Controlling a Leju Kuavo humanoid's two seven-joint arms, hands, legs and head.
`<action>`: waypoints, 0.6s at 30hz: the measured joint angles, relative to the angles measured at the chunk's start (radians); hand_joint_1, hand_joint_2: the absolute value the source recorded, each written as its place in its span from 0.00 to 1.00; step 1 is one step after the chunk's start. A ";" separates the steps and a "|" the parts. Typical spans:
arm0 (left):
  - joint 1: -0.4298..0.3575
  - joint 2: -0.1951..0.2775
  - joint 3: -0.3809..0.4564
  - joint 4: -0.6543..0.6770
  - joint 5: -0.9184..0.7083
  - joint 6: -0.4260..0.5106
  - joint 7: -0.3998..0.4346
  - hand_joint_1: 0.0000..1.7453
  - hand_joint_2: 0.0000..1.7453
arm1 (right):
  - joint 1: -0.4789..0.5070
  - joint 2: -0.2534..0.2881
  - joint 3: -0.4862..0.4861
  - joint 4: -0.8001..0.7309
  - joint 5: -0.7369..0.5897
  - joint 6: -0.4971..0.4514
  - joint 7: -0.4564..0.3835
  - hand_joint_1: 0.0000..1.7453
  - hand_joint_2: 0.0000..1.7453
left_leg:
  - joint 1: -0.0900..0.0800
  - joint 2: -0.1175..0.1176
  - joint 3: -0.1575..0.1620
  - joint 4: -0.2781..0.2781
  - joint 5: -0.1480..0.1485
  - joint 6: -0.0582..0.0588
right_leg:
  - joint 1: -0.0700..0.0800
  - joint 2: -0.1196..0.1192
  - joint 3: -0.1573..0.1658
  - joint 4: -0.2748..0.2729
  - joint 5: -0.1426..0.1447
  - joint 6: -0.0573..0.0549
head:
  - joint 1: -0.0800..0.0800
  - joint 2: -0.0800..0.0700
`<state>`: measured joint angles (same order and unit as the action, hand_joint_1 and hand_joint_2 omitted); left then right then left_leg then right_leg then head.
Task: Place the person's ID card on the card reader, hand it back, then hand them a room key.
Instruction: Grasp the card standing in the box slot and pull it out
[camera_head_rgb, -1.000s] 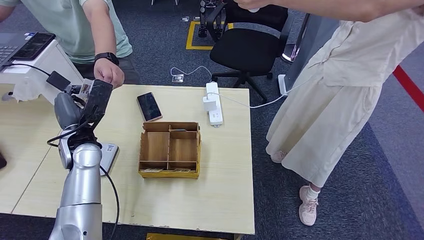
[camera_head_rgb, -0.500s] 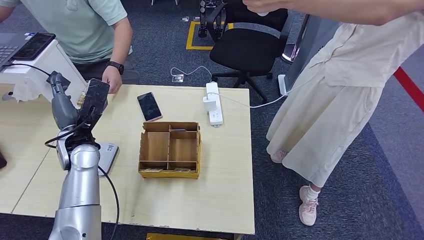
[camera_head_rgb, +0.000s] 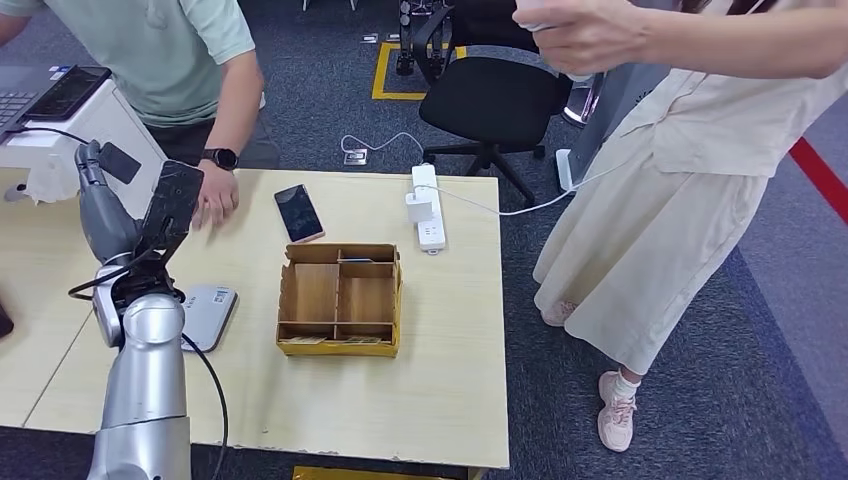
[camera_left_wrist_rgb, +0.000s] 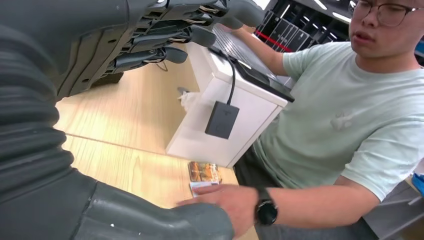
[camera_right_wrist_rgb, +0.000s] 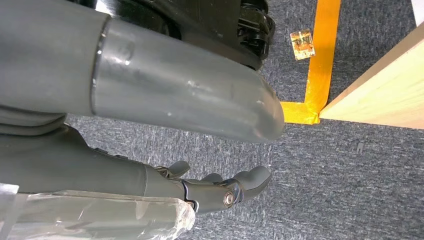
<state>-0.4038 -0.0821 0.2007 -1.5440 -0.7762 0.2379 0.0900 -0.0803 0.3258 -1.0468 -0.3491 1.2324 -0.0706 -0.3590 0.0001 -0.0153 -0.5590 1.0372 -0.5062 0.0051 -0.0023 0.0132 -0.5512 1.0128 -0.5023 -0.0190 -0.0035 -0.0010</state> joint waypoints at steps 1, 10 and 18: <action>0.005 0.004 0.000 -0.005 -0.001 0.000 -0.003 0.00 1.00 | 0.000 0.000 0.000 -0.001 0.000 0.000 0.000 0.00 0.00 | 0.000 0.000 0.000 0.000 0.000 0.000 | 0.000 0.000 0.000 0.000 0.000 0.000 | 0.000 0.000; 0.047 0.032 0.015 -0.046 -0.002 0.001 -0.019 0.00 1.00 | 0.001 0.000 0.000 -0.004 -0.009 0.000 -0.001 0.00 0.00 | 0.000 0.000 0.000 0.000 0.000 0.000 | 0.000 0.000 0.000 0.000 0.000 0.000 | 0.000 0.000; 0.137 0.068 0.075 -0.110 -0.016 -0.028 -0.060 0.00 1.00 | 0.002 0.000 0.000 -0.020 -0.022 0.005 -0.006 0.00 0.00 | 0.000 0.000 0.000 0.000 0.000 0.000 | 0.000 0.000 0.000 0.000 0.000 0.000 | 0.000 0.000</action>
<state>-0.2669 -0.0143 0.2760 -1.6544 -0.7926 0.2099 0.0305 -0.0785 0.3257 -1.0465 -0.3693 1.2107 -0.0660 -0.3654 0.0002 -0.0151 -0.5593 1.0369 -0.5063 0.0050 -0.0022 0.0135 -0.5514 1.0127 -0.5025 -0.0190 -0.0035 -0.0011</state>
